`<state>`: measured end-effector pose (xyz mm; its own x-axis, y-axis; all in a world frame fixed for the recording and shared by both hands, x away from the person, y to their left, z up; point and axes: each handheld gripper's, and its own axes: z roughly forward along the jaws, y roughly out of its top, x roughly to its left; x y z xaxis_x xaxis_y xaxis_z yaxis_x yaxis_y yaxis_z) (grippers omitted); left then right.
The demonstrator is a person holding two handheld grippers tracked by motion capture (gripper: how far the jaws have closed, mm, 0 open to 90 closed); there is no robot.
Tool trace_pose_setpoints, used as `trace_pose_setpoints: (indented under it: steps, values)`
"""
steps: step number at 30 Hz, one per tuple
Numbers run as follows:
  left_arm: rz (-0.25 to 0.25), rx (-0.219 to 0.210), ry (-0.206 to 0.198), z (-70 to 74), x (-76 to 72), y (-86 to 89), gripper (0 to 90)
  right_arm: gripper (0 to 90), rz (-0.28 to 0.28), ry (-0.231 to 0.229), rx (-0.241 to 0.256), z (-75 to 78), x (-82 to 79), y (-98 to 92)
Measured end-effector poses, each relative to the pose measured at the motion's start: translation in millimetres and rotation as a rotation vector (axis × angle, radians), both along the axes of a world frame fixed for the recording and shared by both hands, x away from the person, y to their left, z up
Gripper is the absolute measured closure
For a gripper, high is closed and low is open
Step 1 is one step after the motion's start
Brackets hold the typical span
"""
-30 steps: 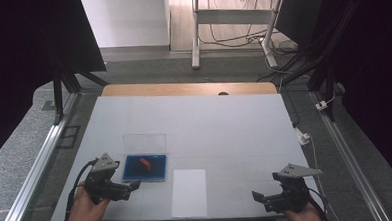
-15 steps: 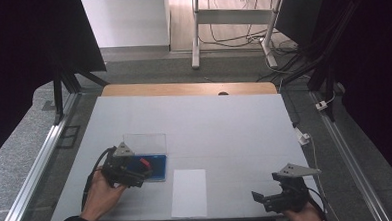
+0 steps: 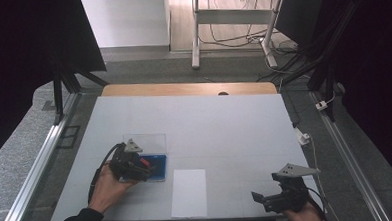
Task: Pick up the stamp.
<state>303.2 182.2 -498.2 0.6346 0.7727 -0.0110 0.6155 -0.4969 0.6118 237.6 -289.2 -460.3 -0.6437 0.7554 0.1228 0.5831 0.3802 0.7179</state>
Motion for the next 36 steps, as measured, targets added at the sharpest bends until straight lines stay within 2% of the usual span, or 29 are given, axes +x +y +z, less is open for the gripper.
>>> trace_pose_setpoints:
  steps: [1,2,4,7,8,11,19,24,31,36]
  values:
    - [-0.006,-0.002,0.005,0.1,0.2,0.4,21.7,0.0,-0.001,0.001,-0.001,0.0,0.0,0.2]
    - [-0.009,-0.001,0.008,0.0,0.2,0.5,21.7,0.0,-0.001,0.001,-0.001,0.0,0.0,0.2]
    - [-0.016,0.009,0.004,0.7,-0.3,0.2,32.0,0.0,0.001,0.002,-0.006,0.0,0.0,0.4]
    - [-0.025,0.015,0.002,1.4,-1.2,-0.5,40.5,0.0,0.005,0.003,-0.005,-0.1,0.1,0.6]
    - [-0.03,0.017,0.002,1.6,-1.2,-0.4,40.5,0.0,0.005,0.003,-0.005,-0.1,0.1,0.6]
    - [-0.042,0.02,0.011,1.9,-1.2,-0.6,55.5,0.0,0.011,0.003,-0.004,-0.4,0.0,1.2]
    - [-0.037,0.034,0.007,3.9,-2.1,-2.8,57.6,0.0,0.016,0.002,-0.011,-0.3,-0.2,1.7]
    - [-0.03,-0.007,-0.001,7.5,-3.3,1.6,57.6,0.0,0.02,-0.001,-0.013,-0.5,-0.3,2.1]
    - [-0.03,-0.025,-0.025,13.6,-6.8,2.5,57.6,0.0,0.024,0.001,-0.016,-0.3,-0.4,2.2]
    - [-0.026,-0.057,-0.044,18.8,-9.0,3.2,57.6,0.0,0.026,0.001,-0.017,-0.6,-0.4,2.1]
